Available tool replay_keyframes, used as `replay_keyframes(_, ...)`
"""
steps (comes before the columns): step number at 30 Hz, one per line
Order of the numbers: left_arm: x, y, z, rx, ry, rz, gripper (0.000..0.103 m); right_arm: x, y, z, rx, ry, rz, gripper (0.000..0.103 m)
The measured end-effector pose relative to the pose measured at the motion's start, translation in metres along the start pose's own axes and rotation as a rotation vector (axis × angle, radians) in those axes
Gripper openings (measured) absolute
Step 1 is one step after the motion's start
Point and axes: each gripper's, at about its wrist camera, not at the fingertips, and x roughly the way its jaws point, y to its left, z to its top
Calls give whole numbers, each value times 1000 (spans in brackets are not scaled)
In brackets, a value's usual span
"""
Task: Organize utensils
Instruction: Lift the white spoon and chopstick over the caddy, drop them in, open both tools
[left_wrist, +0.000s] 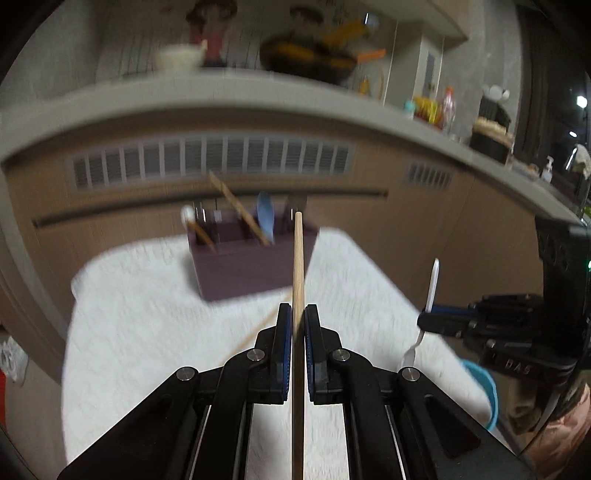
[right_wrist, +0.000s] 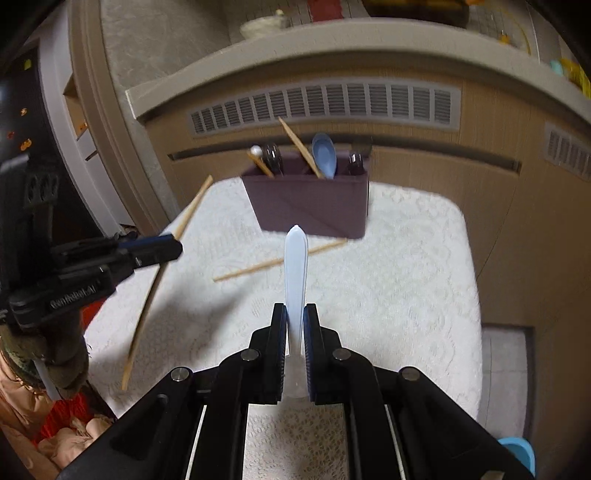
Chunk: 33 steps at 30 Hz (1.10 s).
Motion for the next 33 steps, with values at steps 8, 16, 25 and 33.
replay_keyframes(8,-44,-2,125,14,-320,40,7,-65,15,107,-85,-258,-63,9)
replay_keyframes(16,-34,18,191,12,-468,70,7,-56,-1,188,-62,-369,-76,9)
replay_keyframes(25,44,61,217,-51,-423,71,7,20,-19,226,-49,-320,-87,9)
replay_keyframes(33,126,99,193,-121,-316,53,7,110,-38,211,-19,-173,-84,9)
